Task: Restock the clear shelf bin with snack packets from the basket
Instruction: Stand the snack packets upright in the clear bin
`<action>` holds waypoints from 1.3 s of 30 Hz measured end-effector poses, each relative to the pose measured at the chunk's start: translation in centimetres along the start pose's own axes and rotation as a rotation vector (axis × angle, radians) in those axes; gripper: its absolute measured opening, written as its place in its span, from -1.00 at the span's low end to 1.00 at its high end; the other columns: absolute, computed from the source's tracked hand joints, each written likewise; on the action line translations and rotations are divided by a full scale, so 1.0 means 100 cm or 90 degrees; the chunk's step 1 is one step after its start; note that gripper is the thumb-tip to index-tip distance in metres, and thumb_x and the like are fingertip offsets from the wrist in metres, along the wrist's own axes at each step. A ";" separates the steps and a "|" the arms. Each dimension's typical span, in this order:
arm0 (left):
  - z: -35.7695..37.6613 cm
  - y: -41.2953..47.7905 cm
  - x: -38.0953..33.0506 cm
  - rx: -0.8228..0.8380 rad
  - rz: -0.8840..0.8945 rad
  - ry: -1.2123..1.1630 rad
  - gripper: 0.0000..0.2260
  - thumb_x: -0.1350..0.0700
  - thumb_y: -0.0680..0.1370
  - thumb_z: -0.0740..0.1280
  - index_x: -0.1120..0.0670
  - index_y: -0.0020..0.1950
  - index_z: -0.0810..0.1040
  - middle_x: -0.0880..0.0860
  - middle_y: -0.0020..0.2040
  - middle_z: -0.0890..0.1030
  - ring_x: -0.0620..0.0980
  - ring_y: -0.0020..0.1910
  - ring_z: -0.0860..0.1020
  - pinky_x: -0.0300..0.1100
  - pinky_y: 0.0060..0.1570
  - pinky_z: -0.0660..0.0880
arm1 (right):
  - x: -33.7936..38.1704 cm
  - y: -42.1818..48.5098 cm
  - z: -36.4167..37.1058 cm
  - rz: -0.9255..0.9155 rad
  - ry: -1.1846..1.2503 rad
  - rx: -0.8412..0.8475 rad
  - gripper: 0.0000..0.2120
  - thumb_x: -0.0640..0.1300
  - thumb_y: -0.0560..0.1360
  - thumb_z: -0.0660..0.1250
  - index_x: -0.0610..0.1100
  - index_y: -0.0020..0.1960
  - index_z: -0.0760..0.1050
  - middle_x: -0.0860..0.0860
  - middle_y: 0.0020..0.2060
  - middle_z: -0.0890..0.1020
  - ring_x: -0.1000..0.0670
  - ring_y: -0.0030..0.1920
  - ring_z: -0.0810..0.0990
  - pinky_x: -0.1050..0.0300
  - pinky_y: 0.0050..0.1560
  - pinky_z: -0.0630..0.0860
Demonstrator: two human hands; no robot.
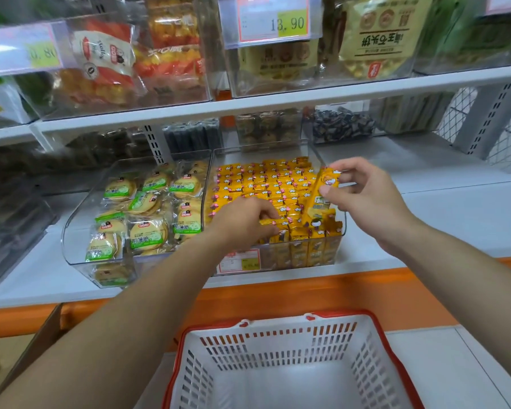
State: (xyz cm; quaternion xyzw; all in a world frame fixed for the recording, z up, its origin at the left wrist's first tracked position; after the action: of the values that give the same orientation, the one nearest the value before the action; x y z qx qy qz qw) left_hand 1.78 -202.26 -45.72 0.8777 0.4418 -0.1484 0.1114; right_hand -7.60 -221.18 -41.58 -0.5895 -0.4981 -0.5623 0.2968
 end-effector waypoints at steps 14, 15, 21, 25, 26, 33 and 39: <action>-0.007 0.016 0.014 -0.066 -0.014 -0.249 -0.87 0.15 0.55 0.47 -0.03 -0.17 0.68 -0.07 -0.22 0.66 -0.12 -0.22 0.59 -0.11 -0.17 0.60 | 0.008 -0.013 0.053 -0.172 -0.262 0.090 -0.71 -0.18 0.39 0.55 0.10 -0.02 0.54 0.20 -0.13 0.58 0.15 -0.21 0.61 0.17 -0.15 0.56; -0.006 0.014 0.016 -0.073 -0.013 -0.274 -0.89 0.14 0.56 0.47 -0.03 -0.16 0.68 -0.09 -0.23 0.65 -0.18 -0.25 0.57 -0.16 -0.21 0.58 | 0.008 -0.014 0.057 -0.187 -0.294 0.101 -0.71 -0.16 0.39 0.55 0.11 -0.03 0.54 0.22 -0.15 0.59 0.15 -0.20 0.61 0.16 -0.15 0.57; -0.001 0.006 0.021 -0.108 0.002 -0.349 -0.97 0.17 0.56 0.47 0.10 -0.08 0.70 -0.13 -0.26 0.60 -0.27 -0.31 0.51 -0.29 -0.21 0.50 | 0.004 -0.018 0.070 -0.237 -0.450 0.124 -0.77 0.07 0.43 0.49 0.19 0.06 0.56 0.24 -0.07 0.58 0.12 -0.10 0.56 0.03 -0.11 0.57; 0.000 0.004 0.019 -0.117 0.000 -0.344 -0.96 0.17 0.56 0.46 0.12 -0.07 0.70 -0.11 -0.25 0.59 -0.22 -0.29 0.50 -0.27 -0.21 0.49 | 0.006 -0.020 0.071 -0.265 -0.443 0.144 -0.79 0.09 0.46 0.47 0.16 0.08 0.60 0.30 -0.17 0.56 0.17 -0.14 0.56 0.05 -0.12 0.58; -0.001 0.004 0.018 -0.123 0.002 -0.346 -0.95 0.17 0.56 0.46 0.13 -0.07 0.70 -0.11 -0.25 0.59 -0.23 -0.30 0.50 -0.28 -0.23 0.48 | 0.005 -0.020 0.069 -0.269 -0.447 0.147 -0.80 0.09 0.47 0.46 0.15 0.08 0.60 0.30 -0.19 0.56 0.17 -0.15 0.56 0.06 -0.13 0.58; -0.011 0.005 0.013 -0.141 0.036 -0.352 -0.95 0.16 0.56 0.47 0.10 -0.08 0.69 0.03 -0.19 0.67 -0.14 -0.23 0.58 -0.23 -0.20 0.59 | -0.009 -0.021 0.068 -0.262 -0.515 0.142 -0.78 0.13 0.51 0.38 0.17 0.15 0.58 0.24 -0.08 0.58 0.10 -0.04 0.56 0.04 -0.08 0.56; -0.001 0.002 0.013 -0.068 0.061 -0.255 -0.95 0.12 0.56 0.47 -0.03 -0.06 0.69 -0.19 -0.19 0.63 -0.32 -0.23 0.56 -0.41 -0.17 0.51 | -0.025 -0.027 0.076 -0.277 -0.608 0.165 -0.68 0.16 0.54 0.33 0.11 0.25 0.58 0.14 0.10 0.63 0.01 0.13 0.49 0.04 0.15 0.45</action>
State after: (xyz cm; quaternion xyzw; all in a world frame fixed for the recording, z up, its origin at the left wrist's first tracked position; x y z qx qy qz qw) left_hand 2.68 -201.36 -46.04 0.8435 0.3755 -0.2909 0.2508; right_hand -6.98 -213.98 -46.00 -0.6213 -0.7534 -0.2146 -0.0157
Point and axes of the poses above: each hand's wrist, its own y-axis towards the middle knuckle, its own z-axis out of the palm, x = y × z, the point moved 8 cm from there along y, towards the middle knuckle
